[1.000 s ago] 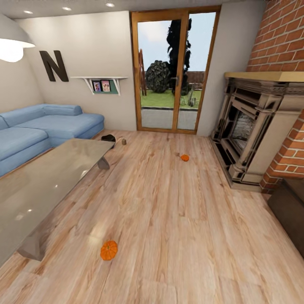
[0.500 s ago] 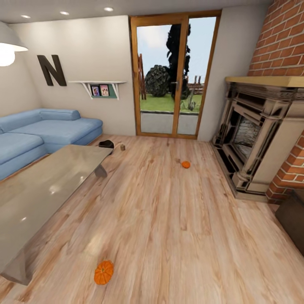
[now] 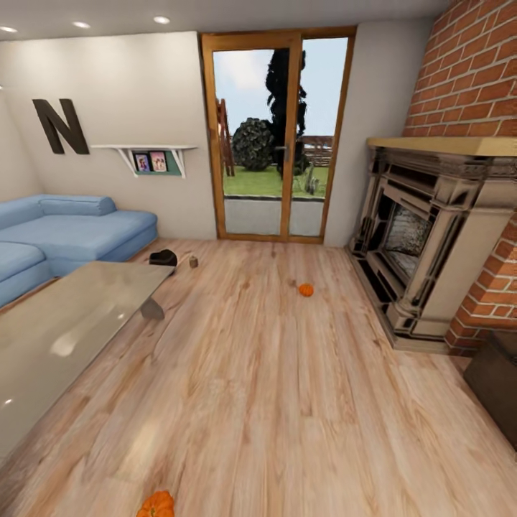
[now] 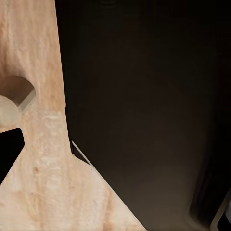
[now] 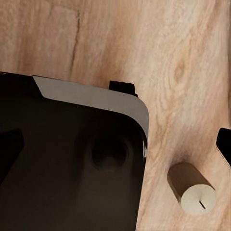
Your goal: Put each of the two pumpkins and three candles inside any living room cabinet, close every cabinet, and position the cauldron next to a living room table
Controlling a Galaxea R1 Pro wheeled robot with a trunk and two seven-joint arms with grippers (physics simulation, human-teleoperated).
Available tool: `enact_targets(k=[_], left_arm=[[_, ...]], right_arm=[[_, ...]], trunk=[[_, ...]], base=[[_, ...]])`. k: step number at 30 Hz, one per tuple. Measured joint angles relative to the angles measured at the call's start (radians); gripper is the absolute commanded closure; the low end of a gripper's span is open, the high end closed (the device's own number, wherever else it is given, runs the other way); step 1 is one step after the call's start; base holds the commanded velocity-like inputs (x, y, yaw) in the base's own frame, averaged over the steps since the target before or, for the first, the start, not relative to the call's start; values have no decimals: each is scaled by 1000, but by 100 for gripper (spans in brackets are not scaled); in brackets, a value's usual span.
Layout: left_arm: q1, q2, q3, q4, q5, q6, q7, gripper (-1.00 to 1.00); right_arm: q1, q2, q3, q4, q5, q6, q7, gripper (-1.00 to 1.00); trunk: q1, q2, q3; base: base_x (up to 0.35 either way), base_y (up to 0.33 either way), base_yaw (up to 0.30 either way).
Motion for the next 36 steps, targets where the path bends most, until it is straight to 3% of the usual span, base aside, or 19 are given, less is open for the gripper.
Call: enact_targets(k=[36], left_arm=[[0,0,0,0,0,0,0,-100]], right_arm=[[0,0,0,0,-1,1,4,-100]], trunk=[[0,0,44]], base=[[334,0,-184]])
